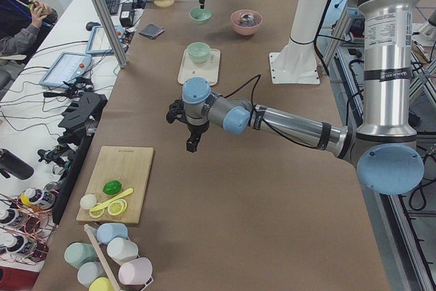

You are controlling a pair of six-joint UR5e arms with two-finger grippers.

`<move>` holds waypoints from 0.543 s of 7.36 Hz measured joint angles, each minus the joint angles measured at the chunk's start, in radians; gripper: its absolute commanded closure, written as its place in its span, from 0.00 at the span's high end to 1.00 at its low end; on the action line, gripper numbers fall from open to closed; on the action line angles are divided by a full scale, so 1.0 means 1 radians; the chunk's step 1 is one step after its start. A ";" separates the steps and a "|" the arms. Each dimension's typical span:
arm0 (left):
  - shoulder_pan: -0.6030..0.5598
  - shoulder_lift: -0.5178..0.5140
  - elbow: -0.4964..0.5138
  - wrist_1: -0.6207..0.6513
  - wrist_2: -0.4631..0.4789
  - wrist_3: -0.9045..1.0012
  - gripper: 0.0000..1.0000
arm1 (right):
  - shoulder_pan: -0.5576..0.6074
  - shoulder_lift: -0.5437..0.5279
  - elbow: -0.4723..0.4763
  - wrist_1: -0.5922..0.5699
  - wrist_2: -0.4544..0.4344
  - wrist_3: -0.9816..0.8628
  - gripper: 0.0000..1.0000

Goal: Stack green bowls together

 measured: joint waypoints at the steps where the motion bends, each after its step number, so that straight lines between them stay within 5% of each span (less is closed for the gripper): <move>1: -0.061 0.003 0.022 0.040 0.002 0.119 0.99 | -0.005 0.052 0.000 -0.030 0.001 0.061 0.00; 4: -0.207 -0.004 0.095 0.151 0.005 0.423 0.99 | -0.085 0.183 -0.034 -0.048 -0.037 0.321 0.00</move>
